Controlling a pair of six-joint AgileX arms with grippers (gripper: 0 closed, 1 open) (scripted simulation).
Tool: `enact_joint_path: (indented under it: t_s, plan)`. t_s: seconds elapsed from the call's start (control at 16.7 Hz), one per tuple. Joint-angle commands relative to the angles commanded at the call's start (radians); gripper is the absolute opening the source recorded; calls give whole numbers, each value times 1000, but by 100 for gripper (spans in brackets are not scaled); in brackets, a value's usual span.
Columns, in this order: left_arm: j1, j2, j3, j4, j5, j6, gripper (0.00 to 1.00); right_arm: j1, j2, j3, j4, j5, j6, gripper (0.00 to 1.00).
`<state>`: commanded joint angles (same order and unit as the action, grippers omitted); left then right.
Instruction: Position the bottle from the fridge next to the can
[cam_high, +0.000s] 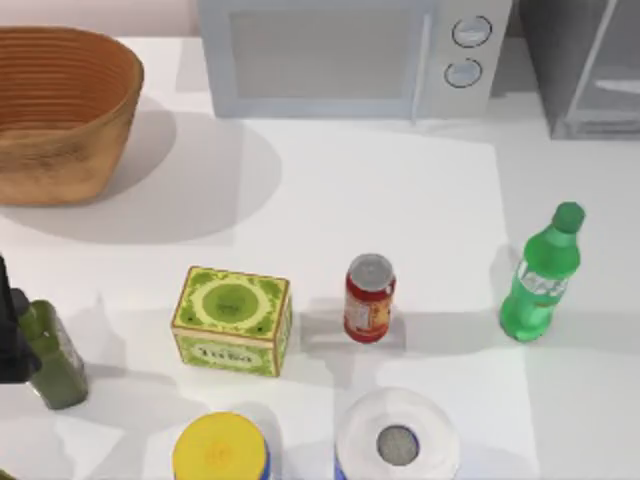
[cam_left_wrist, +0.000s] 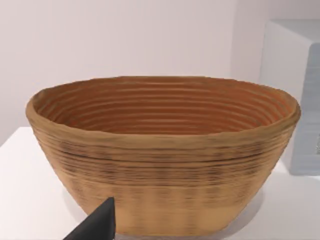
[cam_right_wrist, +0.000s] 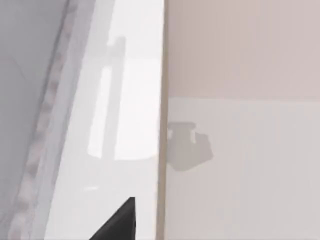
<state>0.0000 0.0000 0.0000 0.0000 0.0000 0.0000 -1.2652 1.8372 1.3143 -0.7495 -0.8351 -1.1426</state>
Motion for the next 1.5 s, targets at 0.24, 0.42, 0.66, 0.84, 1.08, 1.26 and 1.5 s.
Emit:
enact_joint_path:
  t_s: [0.24,0.42,0.66,0.84,1.08,1.26,1.5]
  plan:
    - [0,0,0,0,0,0,100,196,-1,-9,270,44,317,100]
    - [0,0,0,0,0,0,100,299,-3,-13,405,65,459,100]
    - [0,0,0,0,0,0,100,335,-5,-14,448,73,503,100]
    - [0,0,0,0,0,0,100,324,-11,-21,451,71,500,100]
    - [0,0,0,0,0,0,100,388,-23,-40,481,128,553,100]
    - [0,0,0,0,0,0,100,544,-50,-87,541,247,660,100]
    - [0,0,0,0,0,0,100,843,-108,-177,646,465,848,100]
